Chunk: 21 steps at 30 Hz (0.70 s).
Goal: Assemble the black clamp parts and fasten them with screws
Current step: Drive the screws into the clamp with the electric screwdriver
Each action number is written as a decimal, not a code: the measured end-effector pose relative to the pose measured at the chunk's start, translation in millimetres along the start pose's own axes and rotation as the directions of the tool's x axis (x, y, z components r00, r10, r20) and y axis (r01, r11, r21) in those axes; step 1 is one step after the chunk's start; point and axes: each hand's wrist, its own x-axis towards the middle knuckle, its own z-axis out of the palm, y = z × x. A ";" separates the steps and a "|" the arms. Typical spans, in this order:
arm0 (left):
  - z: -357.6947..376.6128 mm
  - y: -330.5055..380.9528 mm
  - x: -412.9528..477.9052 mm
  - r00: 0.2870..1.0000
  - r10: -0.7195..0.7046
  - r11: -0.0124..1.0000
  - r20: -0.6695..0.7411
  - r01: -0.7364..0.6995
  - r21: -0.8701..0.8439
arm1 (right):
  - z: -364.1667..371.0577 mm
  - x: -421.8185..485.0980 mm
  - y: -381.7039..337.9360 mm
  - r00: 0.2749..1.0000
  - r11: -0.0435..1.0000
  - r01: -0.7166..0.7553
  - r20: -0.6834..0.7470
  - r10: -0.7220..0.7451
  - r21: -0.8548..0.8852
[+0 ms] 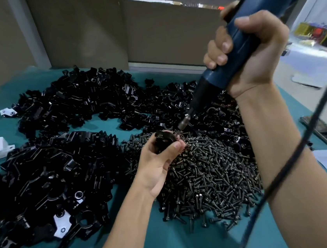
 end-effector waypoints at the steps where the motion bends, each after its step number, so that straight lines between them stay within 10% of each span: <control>1: -0.8 0.6 0.1 1.000 -0.010 0.999 -0.011 0.009 -0.053 | -0.7 0.0 -0.7 0.998 1.000 0.021 -0.065 -0.022 -0.018; 21: -0.6 0.6 -1.9 0.998 -0.050 0.990 -0.023 0.047 -0.132 | -12.3 1.4 21.3 0.948 0.996 -0.044 -0.317 0.016 -0.084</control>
